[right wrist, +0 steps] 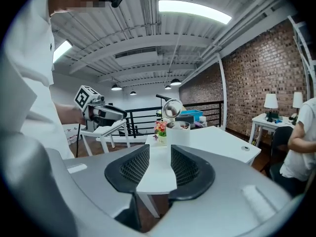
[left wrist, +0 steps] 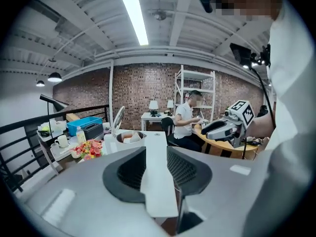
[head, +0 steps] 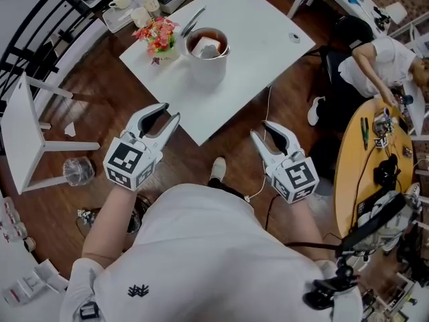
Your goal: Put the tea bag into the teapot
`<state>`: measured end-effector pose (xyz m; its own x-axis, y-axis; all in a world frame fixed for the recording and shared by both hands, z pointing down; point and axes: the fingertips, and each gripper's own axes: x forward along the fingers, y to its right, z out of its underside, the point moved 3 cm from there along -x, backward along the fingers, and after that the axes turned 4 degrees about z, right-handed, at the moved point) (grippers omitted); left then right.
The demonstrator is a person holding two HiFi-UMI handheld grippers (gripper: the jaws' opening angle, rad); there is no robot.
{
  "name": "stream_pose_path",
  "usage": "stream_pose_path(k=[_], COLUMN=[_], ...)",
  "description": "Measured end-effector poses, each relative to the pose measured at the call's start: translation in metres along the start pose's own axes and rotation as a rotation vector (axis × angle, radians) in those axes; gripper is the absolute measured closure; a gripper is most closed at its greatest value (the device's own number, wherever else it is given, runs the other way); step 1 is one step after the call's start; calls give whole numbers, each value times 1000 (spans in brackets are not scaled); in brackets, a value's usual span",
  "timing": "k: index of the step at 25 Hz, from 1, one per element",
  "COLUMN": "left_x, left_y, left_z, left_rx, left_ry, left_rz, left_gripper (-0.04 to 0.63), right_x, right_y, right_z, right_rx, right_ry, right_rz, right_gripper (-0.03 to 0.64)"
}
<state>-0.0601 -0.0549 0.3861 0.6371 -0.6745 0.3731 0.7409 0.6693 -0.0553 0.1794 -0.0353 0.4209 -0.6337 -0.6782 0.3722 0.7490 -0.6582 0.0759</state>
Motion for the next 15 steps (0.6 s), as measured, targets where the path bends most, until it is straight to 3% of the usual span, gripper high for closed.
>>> stream_pose_path(k=[6, 15], left_x=[-80, -206], left_y=[15, 18], left_z=[17, 70], left_rx=[15, 21], left_ry=[74, 68], left_rz=[31, 7], left_gripper=[489, 489], right_x=[-23, -64], right_y=[-55, -163], right_z=[-3, -14], right_rx=[-38, -32], right_ry=[-14, 14], right_rz=[55, 129], right_gripper=[491, 491])
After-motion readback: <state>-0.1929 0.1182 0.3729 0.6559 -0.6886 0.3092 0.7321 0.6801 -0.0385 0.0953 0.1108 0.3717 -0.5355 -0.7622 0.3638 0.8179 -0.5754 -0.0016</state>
